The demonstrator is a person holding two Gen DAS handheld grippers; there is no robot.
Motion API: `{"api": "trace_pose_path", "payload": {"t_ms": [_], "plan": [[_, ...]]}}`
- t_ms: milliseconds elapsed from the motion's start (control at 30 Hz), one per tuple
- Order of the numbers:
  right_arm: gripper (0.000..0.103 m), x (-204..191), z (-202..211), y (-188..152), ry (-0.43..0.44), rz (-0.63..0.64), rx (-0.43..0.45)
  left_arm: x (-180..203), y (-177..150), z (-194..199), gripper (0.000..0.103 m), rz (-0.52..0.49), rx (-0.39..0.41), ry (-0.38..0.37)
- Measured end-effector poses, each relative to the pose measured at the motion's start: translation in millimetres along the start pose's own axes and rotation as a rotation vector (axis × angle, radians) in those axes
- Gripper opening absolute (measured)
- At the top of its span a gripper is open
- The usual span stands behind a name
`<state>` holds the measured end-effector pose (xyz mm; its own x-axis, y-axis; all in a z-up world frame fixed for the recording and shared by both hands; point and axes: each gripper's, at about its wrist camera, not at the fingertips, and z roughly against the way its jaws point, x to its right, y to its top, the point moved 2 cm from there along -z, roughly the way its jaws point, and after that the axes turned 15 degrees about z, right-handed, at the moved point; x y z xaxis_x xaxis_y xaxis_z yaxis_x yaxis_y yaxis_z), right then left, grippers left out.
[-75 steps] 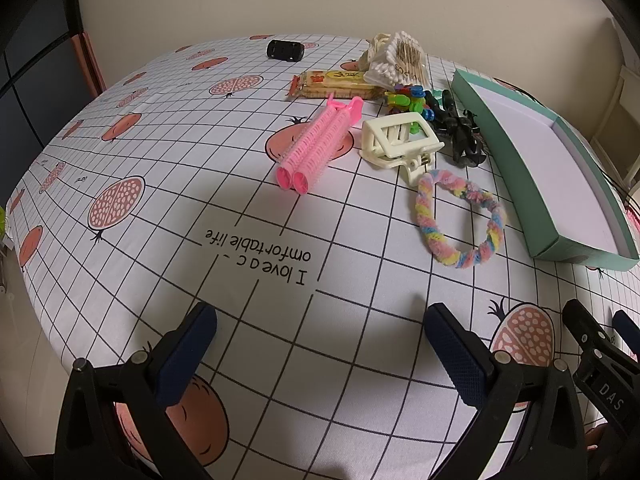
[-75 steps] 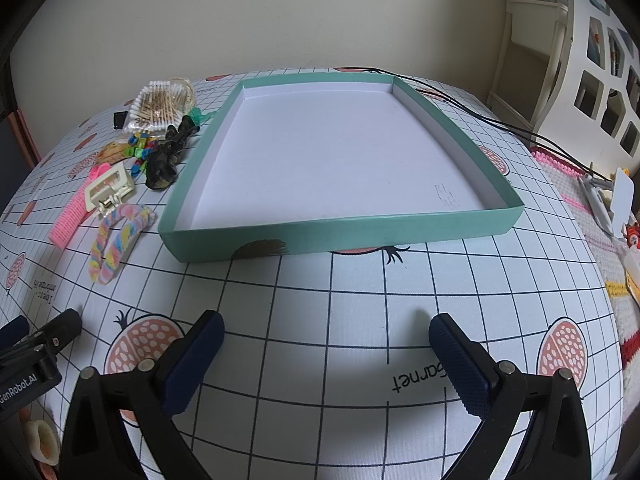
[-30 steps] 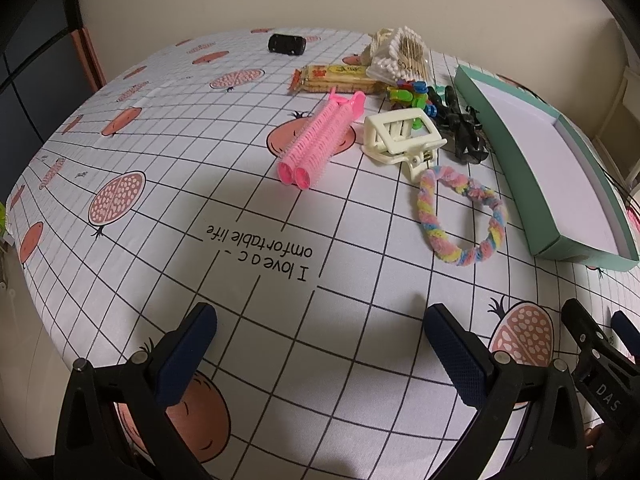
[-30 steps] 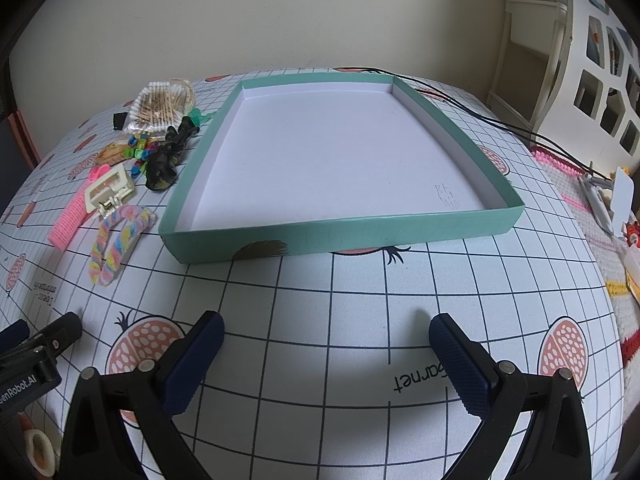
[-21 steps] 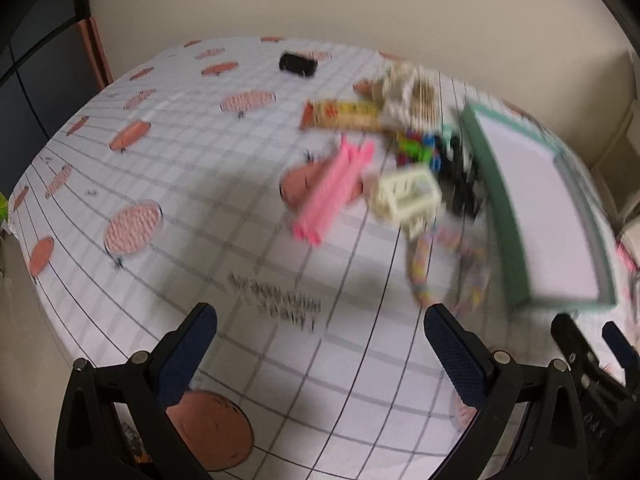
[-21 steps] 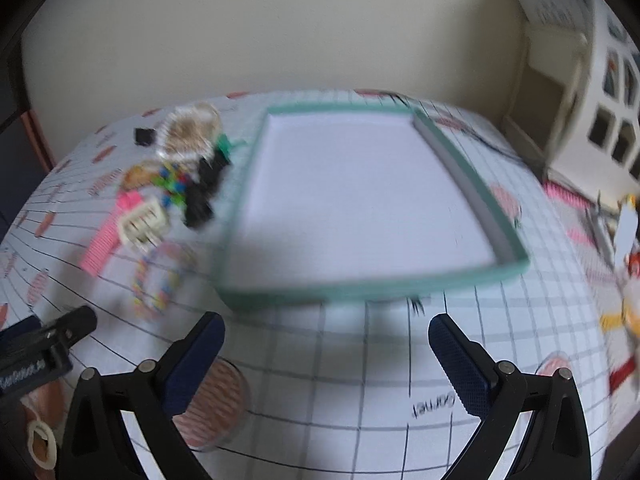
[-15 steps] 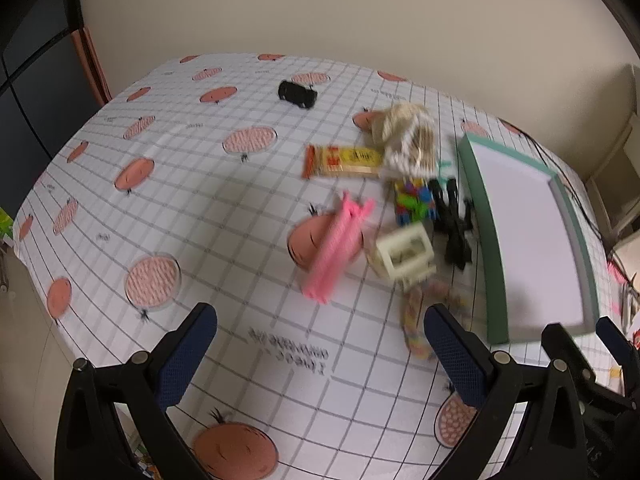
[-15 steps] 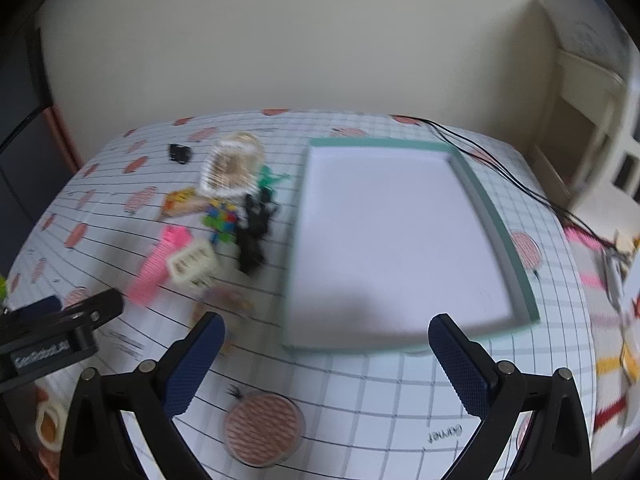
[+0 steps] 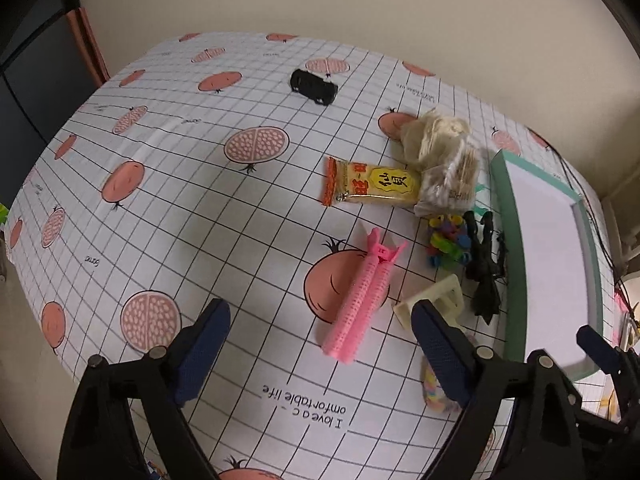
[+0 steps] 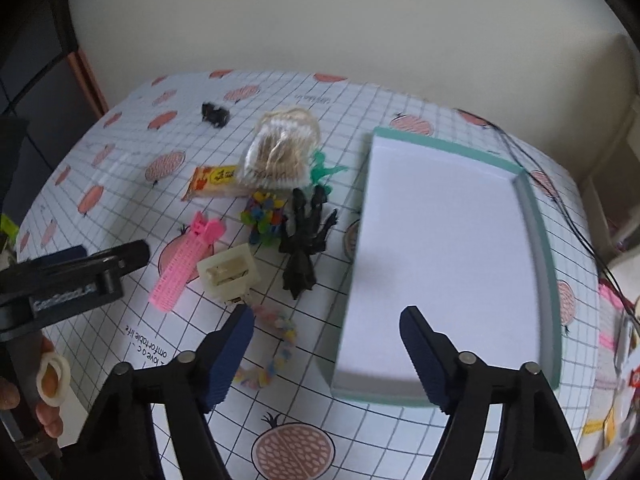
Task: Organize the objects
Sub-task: 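Grasp the pink hair curler with the left gripper while the right gripper approaches the rainbow ring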
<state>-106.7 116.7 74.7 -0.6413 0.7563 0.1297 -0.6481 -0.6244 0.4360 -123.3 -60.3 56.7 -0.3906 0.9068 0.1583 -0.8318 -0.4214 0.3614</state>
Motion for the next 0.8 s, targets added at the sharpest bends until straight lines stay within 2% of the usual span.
{"api": "trace_pose_path", "payload": {"t_ms": [133,167,267,333,367,400,433,467,567,667,800], "plan": [[0.062,-6,-15,6,0.032,0.031,-0.051,8,3,-14,0.092,-0.031,-0.023,0.03],[0.057,-7,-18,7,0.044,0.038,-0.063,10,4,-17,0.092,-0.045,-0.024,0.044],[0.052,-10,-30,8,0.072,0.047,-0.103,14,7,-22,0.091,-0.078,-0.023,0.068],[0.043,-12,-37,7,0.096,0.045,-0.131,17,9,-26,0.091,-0.098,-0.031,0.072],[0.042,-12,-40,7,0.103,0.049,-0.136,19,8,-29,0.091,-0.103,-0.033,0.073],[0.04,-12,-43,7,0.11,0.051,-0.14,20,8,-31,0.086,-0.108,-0.039,0.075],[0.039,-12,-46,6,0.118,0.048,-0.148,21,7,-34,0.077,-0.111,-0.046,0.073],[0.038,-12,-50,4,0.132,0.044,-0.158,21,6,-38,0.074,-0.112,-0.064,0.062],[0.035,-13,-58,-1,0.154,0.038,-0.184,20,2,-47,0.072,-0.103,-0.091,0.058],[0.035,-14,-61,-6,0.148,0.05,-0.199,22,-1,-51,0.067,-0.127,-0.091,0.077],[0.032,-16,-64,-11,0.137,0.068,-0.218,21,-4,-54,0.059,-0.111,-0.109,0.056]]}}
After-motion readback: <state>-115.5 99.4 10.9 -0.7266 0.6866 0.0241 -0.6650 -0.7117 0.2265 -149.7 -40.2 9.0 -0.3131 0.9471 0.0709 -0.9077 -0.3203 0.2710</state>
